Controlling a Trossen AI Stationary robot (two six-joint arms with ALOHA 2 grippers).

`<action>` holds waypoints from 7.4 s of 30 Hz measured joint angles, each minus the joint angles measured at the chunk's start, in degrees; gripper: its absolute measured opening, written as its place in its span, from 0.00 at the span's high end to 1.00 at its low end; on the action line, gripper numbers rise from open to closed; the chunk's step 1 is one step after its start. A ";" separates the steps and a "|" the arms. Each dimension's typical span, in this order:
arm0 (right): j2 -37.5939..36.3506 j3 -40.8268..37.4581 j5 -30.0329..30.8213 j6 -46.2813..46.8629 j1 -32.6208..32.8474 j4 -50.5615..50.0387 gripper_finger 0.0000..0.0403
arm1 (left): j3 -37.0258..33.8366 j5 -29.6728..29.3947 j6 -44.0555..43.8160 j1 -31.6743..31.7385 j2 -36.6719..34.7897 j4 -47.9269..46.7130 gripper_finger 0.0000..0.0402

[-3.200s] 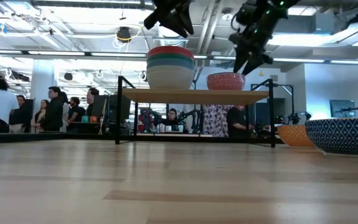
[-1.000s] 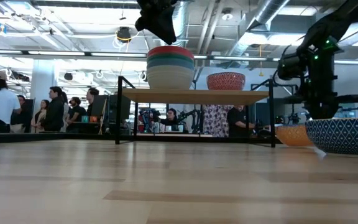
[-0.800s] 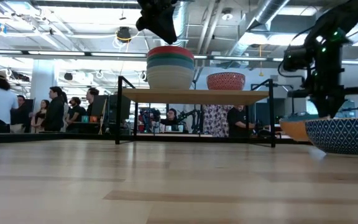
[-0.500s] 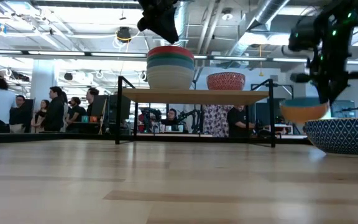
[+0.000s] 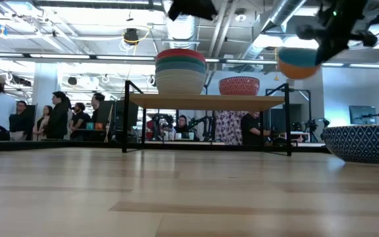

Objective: Place and stack bowls onto a shelf
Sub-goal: Stack the light blue patterned bowl on top of the blue patterned bowl on the shelf, then stack the red bowl on top of the light blue patterned bowl on the shelf

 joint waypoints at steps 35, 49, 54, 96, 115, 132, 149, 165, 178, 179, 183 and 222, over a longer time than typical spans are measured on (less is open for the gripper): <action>22.64 22.58 18.55 -7.36 25.69 -2.38 0.90 | 0.00 -18.64 13.58 -4.66 10.02 26.27 0.76; 22.53 22.94 17.92 -7.80 25.64 -3.64 0.90 | 0.00 -20.29 15.98 -3.65 10.02 29.13 0.76; 22.70 24.78 18.01 -9.47 26.31 -3.41 0.90 | 0.00 -19.03 14.53 -2.98 9.99 28.19 0.76; 30.25 30.16 -33.59 -35.48 -14.81 8.09 0.90 | 17.79 -32.17 11.38 -3.92 9.64 5.73 0.77; 46.74 41.11 -47.06 -36.92 -17.00 -5.34 0.90 | 22.86 -27.45 -4.25 -0.35 9.64 -20.79 0.77; 45.97 41.05 -55.85 -36.52 -19.36 -5.53 0.61 | 22.86 -27.31 -4.97 -0.67 9.64 -21.86 0.77; 39.23 31.12 -68.56 -37.39 -20.89 18.08 0.65 | 22.84 -27.62 -10.18 -1.91 9.64 -28.91 0.77; 39.46 25.88 -69.01 -39.91 -23.25 18.70 0.70 | 22.84 -27.47 -14.00 -3.34 9.64 -30.91 0.77; 24.20 26.01 -68.60 -39.65 -21.52 11.05 0.70 | 22.84 -27.40 -17.30 -6.06 9.64 -31.00 0.77; 22.88 26.01 -68.28 -39.76 -20.81 8.69 0.70 | 22.84 -27.35 -18.04 -6.46 9.64 -31.00 0.77; 18.07 25.99 -62.59 -41.03 -16.13 0.16 0.70 | 22.58 -24.96 -21.49 -8.56 10.08 -29.90 0.77; 7.55 25.99 -30.04 -1.38 23.81 -16.96 0.70 | 19.38 -4.04 -36.94 -28.75 45.64 20.04 0.69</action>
